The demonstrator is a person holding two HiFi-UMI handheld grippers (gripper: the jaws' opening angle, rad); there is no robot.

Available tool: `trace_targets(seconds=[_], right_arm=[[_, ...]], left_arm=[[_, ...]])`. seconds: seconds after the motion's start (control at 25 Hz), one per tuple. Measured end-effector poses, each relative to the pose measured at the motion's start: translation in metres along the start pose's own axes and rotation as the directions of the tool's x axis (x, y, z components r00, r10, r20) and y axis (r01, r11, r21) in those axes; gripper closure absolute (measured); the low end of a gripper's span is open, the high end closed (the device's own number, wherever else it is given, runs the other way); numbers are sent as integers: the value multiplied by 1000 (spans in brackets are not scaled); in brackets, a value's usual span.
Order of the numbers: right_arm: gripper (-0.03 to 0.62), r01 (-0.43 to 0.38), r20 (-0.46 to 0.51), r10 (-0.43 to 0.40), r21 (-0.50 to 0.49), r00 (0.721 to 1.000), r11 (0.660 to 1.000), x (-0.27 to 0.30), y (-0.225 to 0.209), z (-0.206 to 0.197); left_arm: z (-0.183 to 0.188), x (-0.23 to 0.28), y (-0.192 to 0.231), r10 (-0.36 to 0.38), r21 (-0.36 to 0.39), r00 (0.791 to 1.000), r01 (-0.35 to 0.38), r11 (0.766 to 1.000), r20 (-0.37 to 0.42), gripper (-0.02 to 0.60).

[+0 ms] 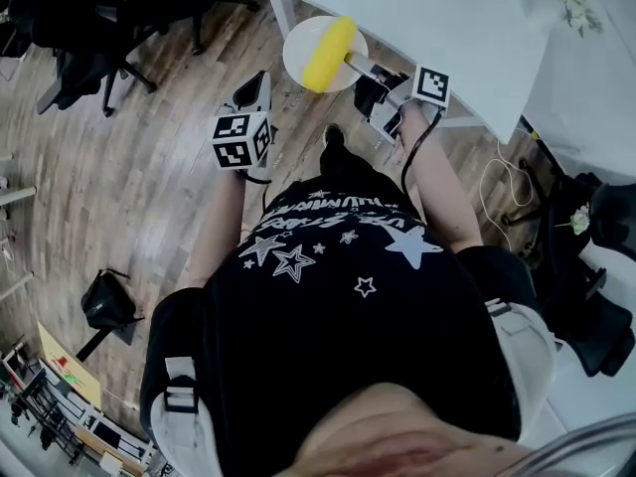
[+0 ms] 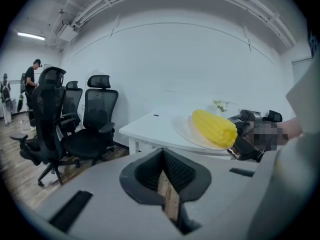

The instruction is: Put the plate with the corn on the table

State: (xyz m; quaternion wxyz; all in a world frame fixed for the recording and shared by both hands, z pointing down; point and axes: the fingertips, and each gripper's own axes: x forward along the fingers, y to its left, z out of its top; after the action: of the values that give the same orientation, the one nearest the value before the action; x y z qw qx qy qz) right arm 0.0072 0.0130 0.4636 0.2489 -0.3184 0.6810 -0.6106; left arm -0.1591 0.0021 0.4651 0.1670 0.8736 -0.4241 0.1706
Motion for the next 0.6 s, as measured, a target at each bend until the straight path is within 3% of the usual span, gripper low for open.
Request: trace_targets(seconds=[0.6], right_arm=[[565,-20,-41,21,6,999,1000,51,-23,128]], left_arm=[[63,111,21,86,-11,996,-86,996,-4,577]])
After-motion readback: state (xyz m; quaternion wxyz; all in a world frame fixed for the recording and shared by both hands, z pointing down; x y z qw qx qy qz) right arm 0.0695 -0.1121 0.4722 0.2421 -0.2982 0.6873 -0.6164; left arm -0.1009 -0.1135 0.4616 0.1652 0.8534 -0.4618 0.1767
